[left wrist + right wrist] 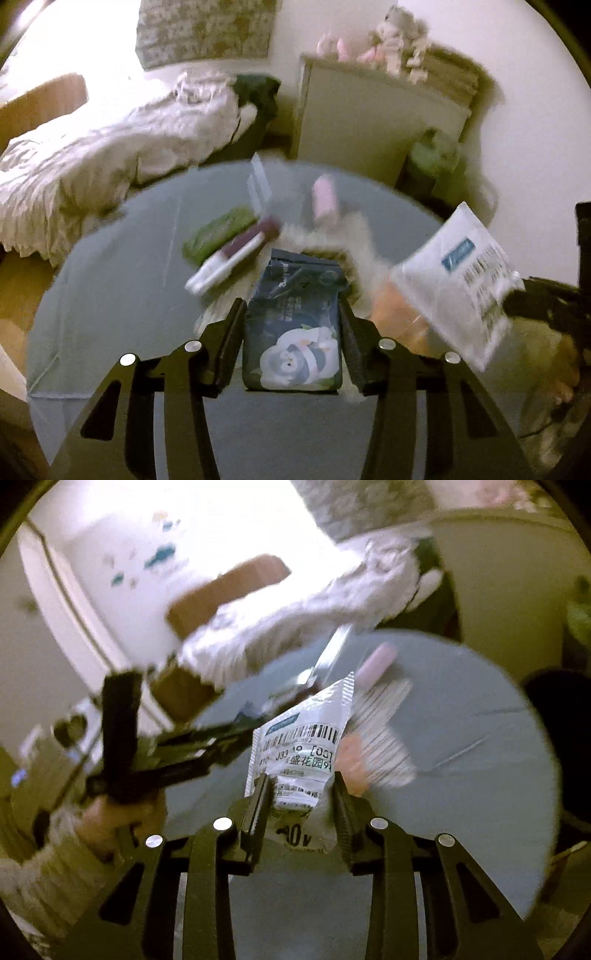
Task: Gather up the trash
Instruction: 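Carry the wipes pack and white bag over the bin and release both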
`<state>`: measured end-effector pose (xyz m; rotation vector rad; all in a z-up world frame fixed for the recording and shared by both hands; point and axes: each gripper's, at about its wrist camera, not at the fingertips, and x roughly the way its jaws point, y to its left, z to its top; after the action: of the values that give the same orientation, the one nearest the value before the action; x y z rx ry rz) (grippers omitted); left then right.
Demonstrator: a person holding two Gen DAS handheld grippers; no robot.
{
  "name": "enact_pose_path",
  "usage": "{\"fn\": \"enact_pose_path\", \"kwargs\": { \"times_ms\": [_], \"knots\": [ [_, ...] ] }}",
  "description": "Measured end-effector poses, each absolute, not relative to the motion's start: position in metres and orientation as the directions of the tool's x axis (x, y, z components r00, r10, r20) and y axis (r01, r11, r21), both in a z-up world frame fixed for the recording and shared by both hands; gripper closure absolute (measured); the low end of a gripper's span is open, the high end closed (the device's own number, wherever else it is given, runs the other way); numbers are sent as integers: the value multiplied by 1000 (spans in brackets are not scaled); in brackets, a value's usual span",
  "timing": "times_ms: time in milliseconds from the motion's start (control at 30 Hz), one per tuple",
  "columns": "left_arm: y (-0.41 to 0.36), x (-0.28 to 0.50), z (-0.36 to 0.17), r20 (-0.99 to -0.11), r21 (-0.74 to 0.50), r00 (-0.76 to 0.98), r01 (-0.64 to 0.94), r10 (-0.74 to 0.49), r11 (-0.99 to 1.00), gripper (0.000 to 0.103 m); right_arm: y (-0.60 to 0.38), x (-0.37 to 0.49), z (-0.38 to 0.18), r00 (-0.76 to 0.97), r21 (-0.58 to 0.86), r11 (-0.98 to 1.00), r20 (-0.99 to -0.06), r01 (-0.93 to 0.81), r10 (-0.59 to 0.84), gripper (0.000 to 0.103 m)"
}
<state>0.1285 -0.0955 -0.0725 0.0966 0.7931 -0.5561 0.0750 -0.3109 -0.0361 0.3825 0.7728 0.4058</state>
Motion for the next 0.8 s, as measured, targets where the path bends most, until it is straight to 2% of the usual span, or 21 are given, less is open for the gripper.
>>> {"fn": "enact_pose_path", "kwargs": {
  "times_ms": [133,333,500,800],
  "knots": [
    [-127,115,-37,-613,-169,601,534,-513,828,55,-358,66,-10,771,468,871,-496,-150,400,70],
    [-200,104,1,-504,-227,584,621,-636,750,55,-428,54,11,901,364,929,-420,60,107,70],
    [-278,112,8,-495,-252,514,687,-700,682,55,-486,68,1,901,321,922,-429,216,-62,70],
    [-367,135,-26,-562,-299,420,701,-713,648,55,-565,72,-46,856,353,864,-494,359,-154,70]
  ]
}}
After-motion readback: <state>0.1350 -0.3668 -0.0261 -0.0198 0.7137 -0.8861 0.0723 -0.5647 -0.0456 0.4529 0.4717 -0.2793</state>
